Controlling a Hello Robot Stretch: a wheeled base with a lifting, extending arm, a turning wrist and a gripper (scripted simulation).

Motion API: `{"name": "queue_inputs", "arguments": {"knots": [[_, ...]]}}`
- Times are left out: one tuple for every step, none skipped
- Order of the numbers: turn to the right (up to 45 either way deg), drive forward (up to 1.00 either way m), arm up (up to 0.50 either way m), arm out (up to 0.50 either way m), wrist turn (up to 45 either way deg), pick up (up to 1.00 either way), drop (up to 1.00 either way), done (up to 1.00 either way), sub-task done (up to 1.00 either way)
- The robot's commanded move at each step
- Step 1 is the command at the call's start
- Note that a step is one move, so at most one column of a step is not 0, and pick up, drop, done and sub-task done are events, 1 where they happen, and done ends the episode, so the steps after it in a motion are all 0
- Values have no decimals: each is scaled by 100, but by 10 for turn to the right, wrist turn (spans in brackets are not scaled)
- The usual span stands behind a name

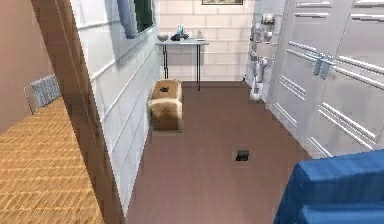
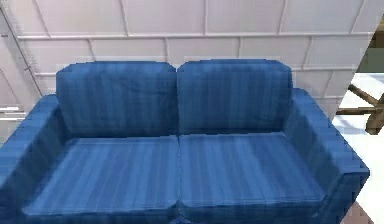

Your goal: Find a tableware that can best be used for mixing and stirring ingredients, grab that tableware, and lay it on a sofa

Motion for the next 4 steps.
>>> {"name": "queue_inputs", "arguments": {"knots": [[30, 0, 0, 0, 0, 0, 0, 0, 0], [0, 100, 0, 0, 0, 0, 0, 0, 0], [30, 0, 0, 0, 0, 0, 0, 0, 0], [0, 95, 0, 0, 0, 0, 0, 0, 0]]}}
